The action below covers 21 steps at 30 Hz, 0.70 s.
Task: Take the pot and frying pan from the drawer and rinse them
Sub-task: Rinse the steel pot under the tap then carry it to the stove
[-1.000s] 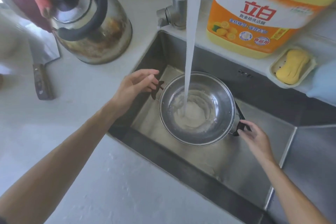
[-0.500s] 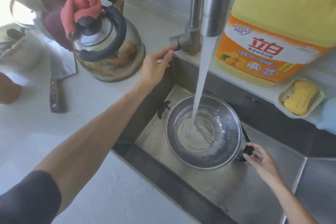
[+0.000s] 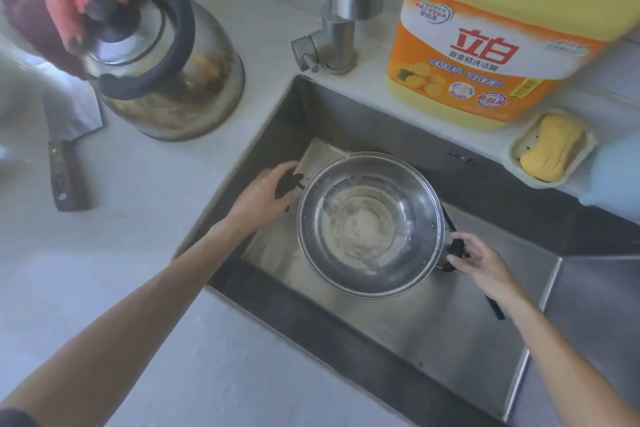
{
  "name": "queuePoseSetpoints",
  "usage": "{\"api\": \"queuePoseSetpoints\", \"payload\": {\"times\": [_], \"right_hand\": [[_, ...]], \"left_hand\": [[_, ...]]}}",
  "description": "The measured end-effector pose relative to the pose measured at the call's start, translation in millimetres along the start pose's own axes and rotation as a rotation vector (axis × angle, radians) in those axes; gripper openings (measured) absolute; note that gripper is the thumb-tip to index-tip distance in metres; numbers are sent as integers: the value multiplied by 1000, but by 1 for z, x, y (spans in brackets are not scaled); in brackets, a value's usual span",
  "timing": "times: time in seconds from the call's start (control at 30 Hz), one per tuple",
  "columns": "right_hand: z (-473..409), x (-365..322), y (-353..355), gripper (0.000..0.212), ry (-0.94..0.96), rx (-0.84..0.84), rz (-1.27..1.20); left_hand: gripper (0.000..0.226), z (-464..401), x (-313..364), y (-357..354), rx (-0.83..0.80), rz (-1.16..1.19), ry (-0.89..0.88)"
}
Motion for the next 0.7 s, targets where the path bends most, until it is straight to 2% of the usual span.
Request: {"api": "queuePoseSetpoints", "payload": {"times": [0.07, 0.17, 0.33, 0.47, 0.57, 0.7], "right_hand": [[-3, -2, 2, 39, -3, -38, 20], [-7, -5, 2, 38, 1, -65, 26], [-2, -6, 3, 38, 29, -45, 28], [28, -15, 12, 42, 97, 6, 18], [59, -29, 21, 52, 198, 77, 61], [107, -53, 40, 45, 412, 224, 157]], "left_hand": [[51, -2, -7, -10, -178, -52, 70], [38, -11, -9, -15, -229, -40, 96], [37, -15, -3, -17, -174, -90, 59], [34, 1, -9, -9, -196, -93, 25], [30, 22, -5, 2, -135, -53, -52], [30, 50, 13, 15, 10, -1, -180]]}}
Point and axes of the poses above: each hand's wrist, its own z-axis away from the middle knuckle, its own y-axis out of the back of the hand, x = y × z, the point moved 2 cm from there along -z, towards the middle knuckle, and after that the axes turned 11 degrees about -z, right-handed, at the moved point
